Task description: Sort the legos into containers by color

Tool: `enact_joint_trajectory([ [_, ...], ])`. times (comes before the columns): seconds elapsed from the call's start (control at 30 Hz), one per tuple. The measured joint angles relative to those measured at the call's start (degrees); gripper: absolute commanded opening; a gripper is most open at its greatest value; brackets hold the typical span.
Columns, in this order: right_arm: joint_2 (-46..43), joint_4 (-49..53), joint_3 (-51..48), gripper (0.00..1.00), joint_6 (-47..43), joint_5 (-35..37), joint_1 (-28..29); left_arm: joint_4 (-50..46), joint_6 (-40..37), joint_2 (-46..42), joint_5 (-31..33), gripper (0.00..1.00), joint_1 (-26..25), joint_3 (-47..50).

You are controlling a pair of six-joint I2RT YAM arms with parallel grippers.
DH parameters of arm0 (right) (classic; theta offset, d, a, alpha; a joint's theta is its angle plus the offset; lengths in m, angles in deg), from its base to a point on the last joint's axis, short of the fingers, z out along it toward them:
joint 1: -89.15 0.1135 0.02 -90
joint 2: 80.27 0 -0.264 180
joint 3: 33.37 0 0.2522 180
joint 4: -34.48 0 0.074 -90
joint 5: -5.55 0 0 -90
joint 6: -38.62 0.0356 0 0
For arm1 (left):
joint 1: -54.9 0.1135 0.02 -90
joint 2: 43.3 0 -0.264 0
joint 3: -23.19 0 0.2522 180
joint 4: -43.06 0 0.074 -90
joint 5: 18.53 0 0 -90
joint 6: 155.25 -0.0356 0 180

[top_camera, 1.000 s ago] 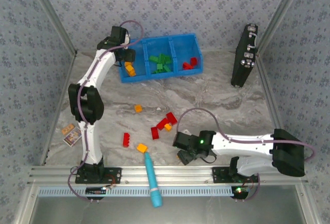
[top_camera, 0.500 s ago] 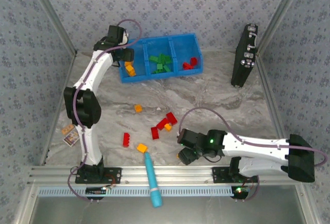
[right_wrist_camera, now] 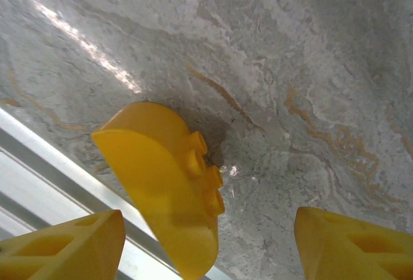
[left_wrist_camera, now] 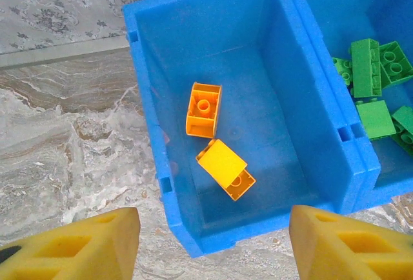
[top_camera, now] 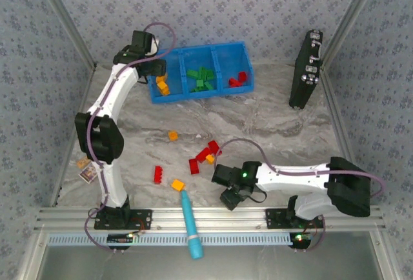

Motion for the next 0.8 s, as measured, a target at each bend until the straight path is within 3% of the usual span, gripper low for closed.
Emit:
enact_joint_trajectory([
  [0.6, 2.49, -2.75, 0.09, 0.37, -1.99, -1.11, 0.76, -4.87, -3.23, -13.11, -6.56, 0.65, -0.02, 11.69],
  [0.8, 2.78, -3.37, 0.09, 0.28, -1.99, -1.55, 0.81, -7.78, -6.45, -22.18, -8.28, 0.69, -0.02, 19.8],
])
